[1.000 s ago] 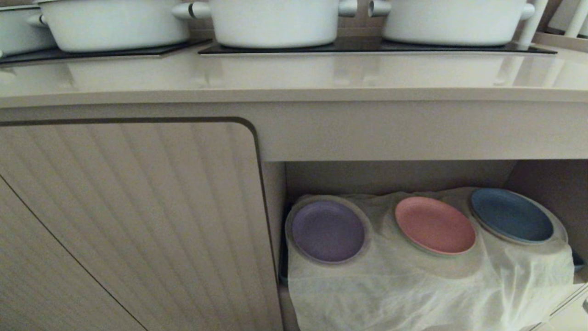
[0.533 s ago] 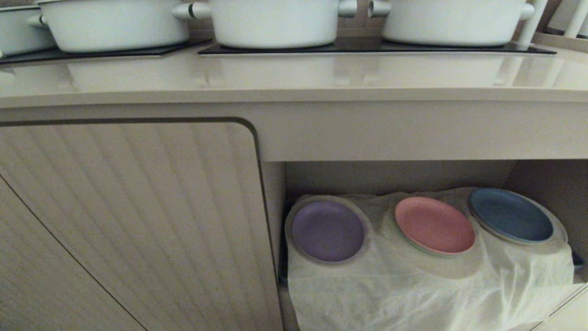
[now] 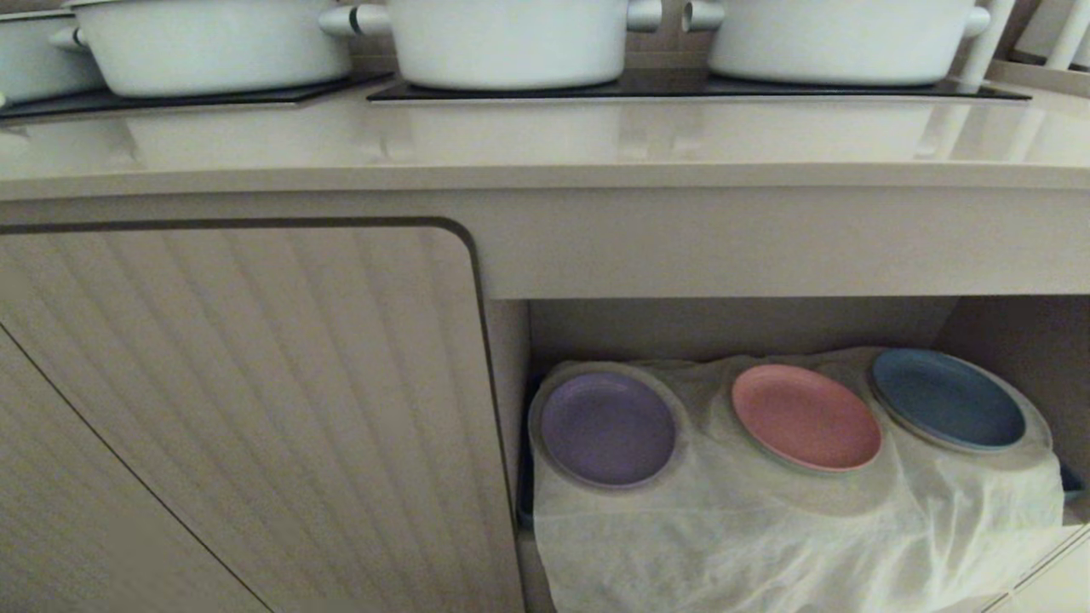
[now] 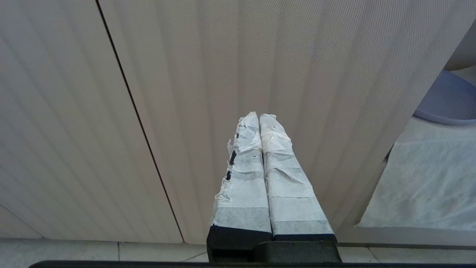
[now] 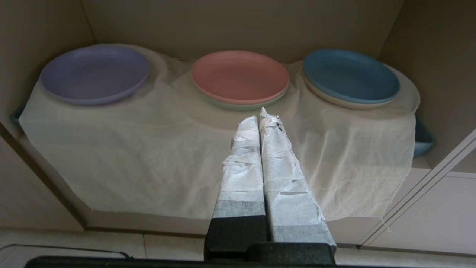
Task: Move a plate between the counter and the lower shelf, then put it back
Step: Pick up the plate in the cupboard
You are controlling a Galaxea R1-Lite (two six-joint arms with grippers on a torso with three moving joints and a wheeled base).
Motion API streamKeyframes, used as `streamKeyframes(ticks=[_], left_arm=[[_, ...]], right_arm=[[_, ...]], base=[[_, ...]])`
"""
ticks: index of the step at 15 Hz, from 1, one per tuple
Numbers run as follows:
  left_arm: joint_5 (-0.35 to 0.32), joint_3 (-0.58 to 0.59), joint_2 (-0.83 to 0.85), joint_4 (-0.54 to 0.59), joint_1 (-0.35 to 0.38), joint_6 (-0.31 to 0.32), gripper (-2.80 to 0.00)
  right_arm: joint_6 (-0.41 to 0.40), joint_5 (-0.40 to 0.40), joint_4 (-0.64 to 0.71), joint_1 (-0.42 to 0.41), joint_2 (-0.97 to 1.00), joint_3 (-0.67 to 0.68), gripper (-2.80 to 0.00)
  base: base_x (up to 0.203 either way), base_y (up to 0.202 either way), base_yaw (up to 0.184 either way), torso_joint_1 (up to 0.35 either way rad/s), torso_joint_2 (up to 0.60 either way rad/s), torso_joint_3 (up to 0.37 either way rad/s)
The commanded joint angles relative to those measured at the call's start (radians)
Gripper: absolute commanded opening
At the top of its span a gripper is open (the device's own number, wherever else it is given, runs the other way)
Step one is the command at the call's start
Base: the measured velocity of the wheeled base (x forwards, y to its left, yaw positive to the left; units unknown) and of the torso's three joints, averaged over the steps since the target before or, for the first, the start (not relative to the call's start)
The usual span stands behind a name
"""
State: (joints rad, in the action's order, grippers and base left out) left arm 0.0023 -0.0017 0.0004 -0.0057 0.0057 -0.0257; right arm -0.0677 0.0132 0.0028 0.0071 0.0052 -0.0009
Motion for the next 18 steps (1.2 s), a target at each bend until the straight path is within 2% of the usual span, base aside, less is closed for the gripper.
streamKeyframes(ticks=[1, 15, 18], left_arm=[[0.001, 0.000, 0.001, 0.000, 0.000, 0.000, -2.80], [0.001, 0.000, 0.001, 0.000, 0.000, 0.000, -2.80], [0.001, 0.000, 0.001, 0.000, 0.000, 0.000, -2.80]], right_arm=[[0.000, 0.001, 0.000, 0.001, -0.005, 0.001, -2.80], [0.019, -0.002, 0.000, 0.001, -0.005, -0.001, -2.80], [0.043, -0.008, 0.000, 0.001, -0.005, -0.001, -2.80]], base=[[0.000, 0.000, 0.000, 0.000, 0.00, 0.000], [0.000, 0.000, 0.000, 0.000, 0.00, 0.000], [0.000, 0.000, 0.000, 0.000, 0.00, 0.000]])
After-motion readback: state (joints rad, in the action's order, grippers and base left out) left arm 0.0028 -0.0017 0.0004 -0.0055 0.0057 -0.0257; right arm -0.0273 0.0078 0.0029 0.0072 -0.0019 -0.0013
